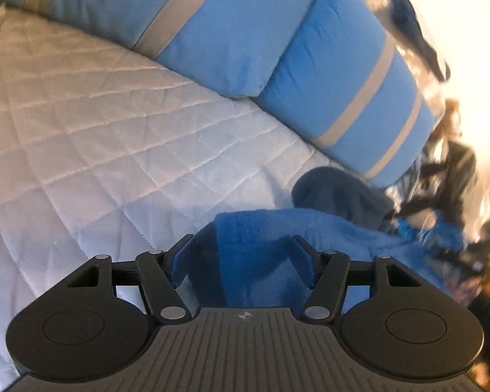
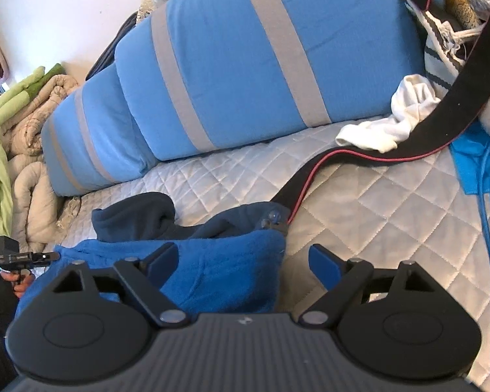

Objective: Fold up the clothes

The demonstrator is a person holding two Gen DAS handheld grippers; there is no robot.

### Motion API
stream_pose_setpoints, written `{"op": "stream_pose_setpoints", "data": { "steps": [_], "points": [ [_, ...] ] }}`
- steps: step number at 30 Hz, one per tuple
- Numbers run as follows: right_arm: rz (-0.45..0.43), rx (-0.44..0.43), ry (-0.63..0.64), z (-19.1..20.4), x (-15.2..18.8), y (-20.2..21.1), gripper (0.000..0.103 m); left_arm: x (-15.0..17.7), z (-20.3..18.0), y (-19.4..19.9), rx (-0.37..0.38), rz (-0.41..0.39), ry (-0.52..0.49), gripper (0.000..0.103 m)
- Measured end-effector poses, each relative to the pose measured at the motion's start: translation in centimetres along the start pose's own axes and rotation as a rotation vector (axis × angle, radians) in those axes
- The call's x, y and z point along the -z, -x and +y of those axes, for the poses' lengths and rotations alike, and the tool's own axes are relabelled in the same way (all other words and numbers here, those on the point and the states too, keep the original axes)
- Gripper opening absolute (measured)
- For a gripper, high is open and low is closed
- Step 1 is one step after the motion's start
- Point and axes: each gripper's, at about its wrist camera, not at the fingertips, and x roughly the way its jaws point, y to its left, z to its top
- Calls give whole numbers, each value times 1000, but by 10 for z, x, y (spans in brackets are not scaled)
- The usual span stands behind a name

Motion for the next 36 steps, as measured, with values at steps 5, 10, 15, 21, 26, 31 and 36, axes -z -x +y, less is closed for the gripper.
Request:
{"op": "stream_pose_setpoints", "data": {
  "steps": [5, 10, 15, 21, 26, 31, 36],
  "points": [
    [15, -1, -39, -6, -1, -12, 79, -2, -3, -5, -4, 14, 40, 39],
    [31, 49, -29, -1, 2, -19, 29, -3, -23, 7, -53, -20, 24, 18],
    [-53, 36, 15, 10, 2, 1, 16, 0, -41, 32, -37, -110, -6, 16],
    [-128, 11, 45, 21, -8, 21, 15, 1, -52, 56, -13, -190, -62, 16],
    [-170, -14, 80, 31, -17, 31, 15, 1, -58, 71, 26, -243, -106, 15],
    [-208, -32, 105, 38, -26, 36, 14, -2, -57, 74, 31, -280, -115, 15],
    [-223, -27, 123, 44, -42, 22, 14, -10, -46, 57, -39, -274, -88, 15]
  ]
}}
